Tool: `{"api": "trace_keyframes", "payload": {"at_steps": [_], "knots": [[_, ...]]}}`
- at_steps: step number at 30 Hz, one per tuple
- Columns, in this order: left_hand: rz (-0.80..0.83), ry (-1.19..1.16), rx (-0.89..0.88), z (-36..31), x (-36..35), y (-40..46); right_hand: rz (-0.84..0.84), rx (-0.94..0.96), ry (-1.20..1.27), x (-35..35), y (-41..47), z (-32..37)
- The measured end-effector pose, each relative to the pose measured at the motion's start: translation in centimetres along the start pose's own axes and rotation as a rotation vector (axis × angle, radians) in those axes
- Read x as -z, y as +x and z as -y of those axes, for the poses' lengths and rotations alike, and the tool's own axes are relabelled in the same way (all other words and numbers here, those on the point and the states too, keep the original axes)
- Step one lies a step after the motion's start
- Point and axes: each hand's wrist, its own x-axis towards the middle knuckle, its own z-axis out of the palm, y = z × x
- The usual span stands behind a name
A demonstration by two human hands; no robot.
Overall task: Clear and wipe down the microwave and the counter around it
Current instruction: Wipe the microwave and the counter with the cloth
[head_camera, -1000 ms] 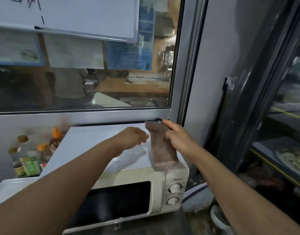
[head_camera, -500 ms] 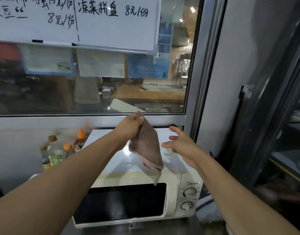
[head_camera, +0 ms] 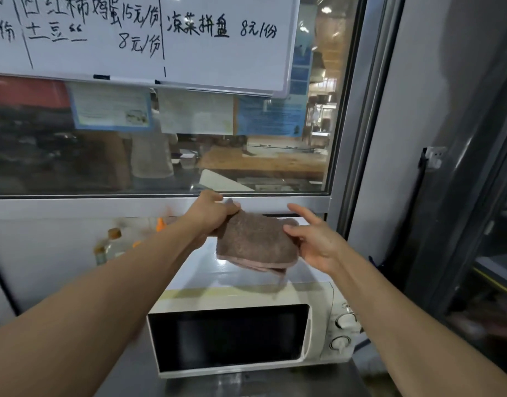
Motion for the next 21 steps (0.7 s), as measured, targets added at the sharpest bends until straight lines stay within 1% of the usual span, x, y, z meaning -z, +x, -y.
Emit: {"api": "trace_keyframes", "payload": {"at_steps": [2,3,4,5,6,8,9,11,13,15,18,20,21], "knots": [[0.123,-0.122,0.052,0.6,1.1,-0.1,0.017,0.051,-0.119,-0.4,-0.2,0.1],[0.186,-0.085,0.028,0.8,1.5,-0.1,0.01,0.079,-0.262,-0.5,-0.3,0.1],[0.231,0.015,-0.012,1.1,1.8,0.0,-0.017,0.108,-0.449,-0.7,-0.4,0.0],[0.241,0.154,-0.054,1.3,1.9,0.1,-0.059,0.133,-0.637,-0.8,-0.5,-0.1],[0.218,0.324,-0.101,1.5,1.8,0.2,-0.103,0.157,-0.784,-0.9,-0.6,-0.2],[0.145,0.605,-0.195,1.9,1.1,0.3,-0.169,0.212,-0.927,-0.8,-0.7,-0.5],[0.109,0.673,-0.232,2.2,0.6,0.6,-0.192,0.241,-0.954,-0.6,-0.6,-0.6],[0.082,0.647,-0.261,2.8,-0.4,1.3,-0.219,0.246,-0.91,0.4,-0.3,-0.5],[0.114,0.588,-0.266,3.3,-1.5,2.3,-0.223,0.196,-0.817,1.6,0.1,-0.3],[0.142,0.605,-0.271,3.4,-2.7,3.3,-0.228,0.154,-0.762,3.1,0.9,-0.2],[0.118,0.618,-0.301,3.3,-5.6,5.4,-0.206,0.115,-0.683,5.3,2.3,-0.1],[0.096,0.603,-0.325,2.9,-7.7,7.3,-0.232,0.149,-0.693,6.9,3.8,0.6],[0.092,0.579,-0.333,2.5,-8.8,8.4,-0.264,0.204,-0.72,7.7,4.8,1.1]]}}
